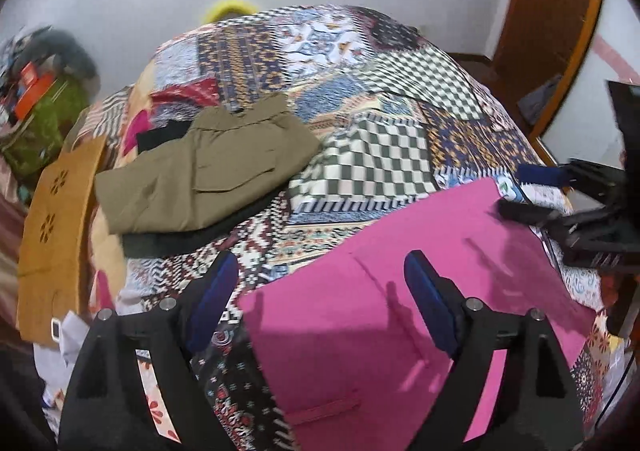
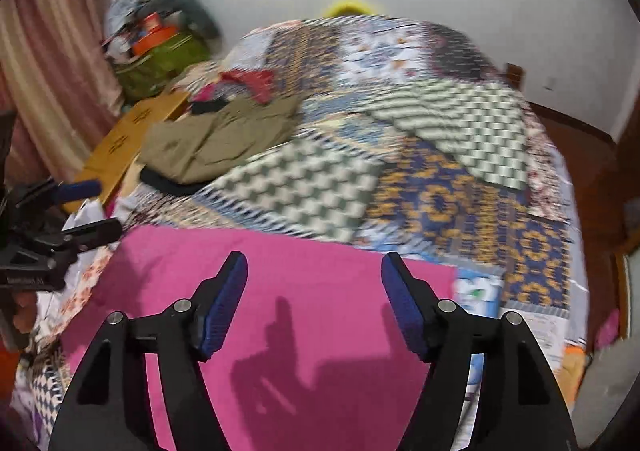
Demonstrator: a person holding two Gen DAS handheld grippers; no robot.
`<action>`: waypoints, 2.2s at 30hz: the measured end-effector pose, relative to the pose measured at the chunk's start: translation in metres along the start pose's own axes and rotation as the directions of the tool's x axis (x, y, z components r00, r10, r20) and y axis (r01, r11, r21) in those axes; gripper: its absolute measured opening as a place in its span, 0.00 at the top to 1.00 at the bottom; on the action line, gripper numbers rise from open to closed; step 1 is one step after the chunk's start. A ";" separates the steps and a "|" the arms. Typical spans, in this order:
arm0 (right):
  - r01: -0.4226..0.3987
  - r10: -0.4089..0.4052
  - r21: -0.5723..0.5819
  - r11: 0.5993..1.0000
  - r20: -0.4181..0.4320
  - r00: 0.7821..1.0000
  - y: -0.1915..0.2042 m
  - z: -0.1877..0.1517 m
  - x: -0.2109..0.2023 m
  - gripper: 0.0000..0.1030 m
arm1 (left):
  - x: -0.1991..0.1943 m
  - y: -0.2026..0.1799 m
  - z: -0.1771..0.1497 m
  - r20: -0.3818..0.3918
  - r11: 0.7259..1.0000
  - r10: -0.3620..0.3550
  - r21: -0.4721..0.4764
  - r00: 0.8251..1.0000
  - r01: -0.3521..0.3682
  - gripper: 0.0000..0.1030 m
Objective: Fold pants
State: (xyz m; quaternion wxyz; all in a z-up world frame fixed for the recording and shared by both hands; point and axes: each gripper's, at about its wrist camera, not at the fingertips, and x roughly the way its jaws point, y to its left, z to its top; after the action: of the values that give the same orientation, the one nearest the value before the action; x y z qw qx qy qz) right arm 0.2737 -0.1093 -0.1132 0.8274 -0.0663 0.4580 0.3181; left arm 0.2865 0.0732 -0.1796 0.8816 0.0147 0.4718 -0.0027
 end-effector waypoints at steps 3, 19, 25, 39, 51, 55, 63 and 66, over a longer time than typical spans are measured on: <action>-0.021 0.020 -0.020 1.000 -0.059 0.998 0.008 -0.005 0.026 0.36 | 0.014 -0.004 -0.003 -0.038 1.000 0.000 0.009 0.999 0.001 0.17; -0.026 0.024 -0.007 1.000 -0.173 0.985 -0.003 -0.073 0.019 0.27 | 0.025 -0.004 -0.050 -0.112 0.999 0.027 0.026 0.993 -0.025 0.14; 0.041 -0.042 -0.011 0.999 -0.157 0.987 -0.006 -0.100 -0.005 0.26 | 0.003 0.007 -0.074 -0.091 1.000 0.013 -0.021 0.996 -0.015 0.13; 0.144 -0.143 -0.005 0.990 -0.125 0.982 0.000 -0.132 -0.046 0.26 | -0.036 0.020 -0.112 -0.057 0.993 0.053 -0.100 0.997 -0.059 0.14; 0.082 -0.081 -0.079 0.993 0.013 0.997 0.057 -0.102 -0.068 0.26 | -0.079 0.055 -0.137 -0.041 0.964 -0.060 -0.262 0.997 0.048 0.14; 0.059 -0.060 -0.110 0.992 -0.004 0.998 0.077 -0.100 -0.050 0.26 | -0.075 0.038 -0.152 -0.074 0.982 -0.087 -0.172 0.993 0.073 0.14; 0.016 -0.021 -0.065 0.998 -0.078 0.997 0.087 -0.112 -0.023 0.26 | -0.059 0.032 -0.160 -0.099 0.994 -0.030 -0.111 0.995 0.019 0.08; -0.011 0.009 -0.024 1.000 -0.099 0.995 0.085 -0.113 -0.023 0.26 | -0.048 0.046 -0.157 -0.115 0.989 -0.013 -0.149 0.993 -0.004 0.07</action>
State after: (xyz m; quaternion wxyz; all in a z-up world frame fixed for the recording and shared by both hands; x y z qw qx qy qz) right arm 0.1342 -0.0983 -0.1437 0.8013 -0.0899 0.4947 0.3241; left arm 0.1303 0.1232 -0.2257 0.8515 -0.0519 0.5208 0.0314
